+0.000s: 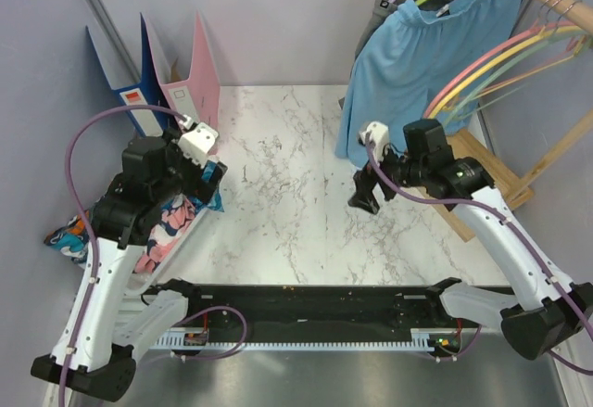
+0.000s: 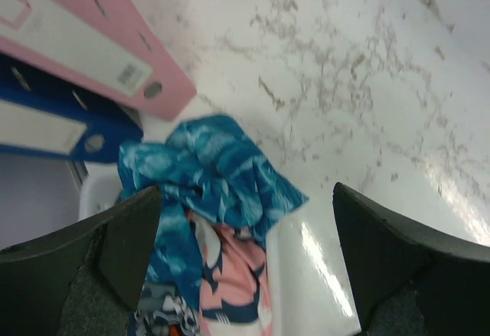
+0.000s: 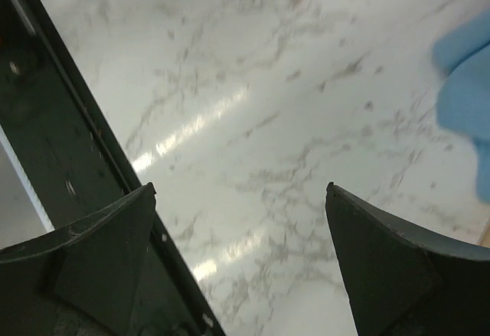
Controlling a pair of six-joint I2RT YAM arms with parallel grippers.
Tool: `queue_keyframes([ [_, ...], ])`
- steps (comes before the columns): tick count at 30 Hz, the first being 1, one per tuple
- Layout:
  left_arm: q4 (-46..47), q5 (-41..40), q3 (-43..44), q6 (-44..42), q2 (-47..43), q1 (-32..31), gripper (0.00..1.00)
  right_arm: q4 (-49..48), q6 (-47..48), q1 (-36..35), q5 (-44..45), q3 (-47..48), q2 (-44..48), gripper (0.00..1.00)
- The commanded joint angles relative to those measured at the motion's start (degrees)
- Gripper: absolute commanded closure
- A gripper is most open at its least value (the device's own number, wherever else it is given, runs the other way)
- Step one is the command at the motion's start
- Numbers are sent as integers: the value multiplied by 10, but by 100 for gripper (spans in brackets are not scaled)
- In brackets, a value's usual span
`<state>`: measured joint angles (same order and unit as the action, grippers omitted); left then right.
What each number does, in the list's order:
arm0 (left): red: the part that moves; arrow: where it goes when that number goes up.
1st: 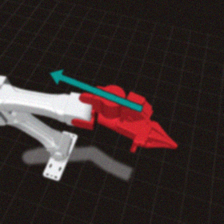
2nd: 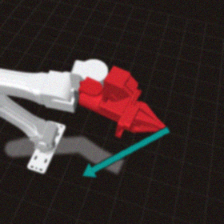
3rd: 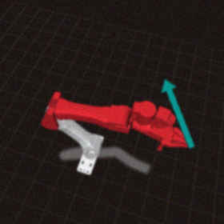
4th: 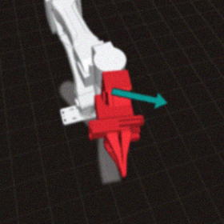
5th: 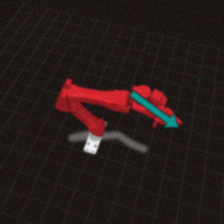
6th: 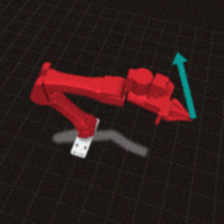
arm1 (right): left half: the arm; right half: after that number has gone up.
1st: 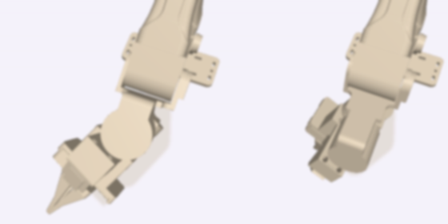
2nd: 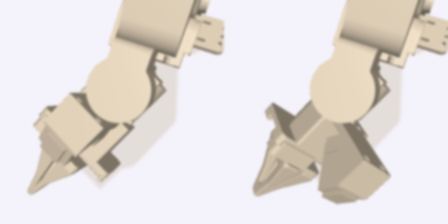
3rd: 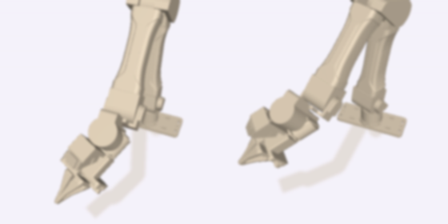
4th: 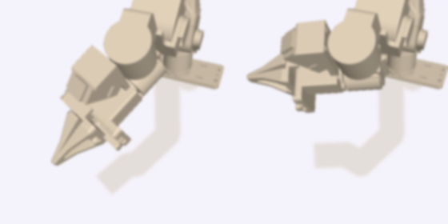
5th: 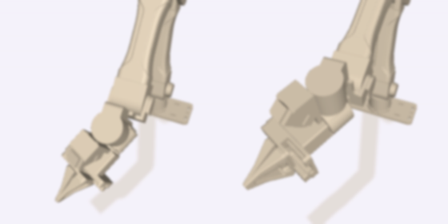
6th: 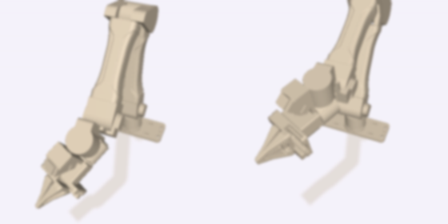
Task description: Place the shorts on the hanger
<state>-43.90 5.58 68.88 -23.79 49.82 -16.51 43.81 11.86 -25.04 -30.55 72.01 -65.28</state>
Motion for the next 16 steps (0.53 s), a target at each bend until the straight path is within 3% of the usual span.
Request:
queue_keyframes([
  [1,-194,-26,-20,39,-22,36,1,112,150,-5,16,-69,31,2],
  [3,-209,-62,-34,52,-60,36,1,145,199,-4,12,-83,37,2],
  [6,-215,-95,-45,42,-108,50,1,143,195,-5,36,-109,37,2],
  [16,-187,-93,-50,58,-133,120,1,112,159,-5,102,-101,55,2],
])
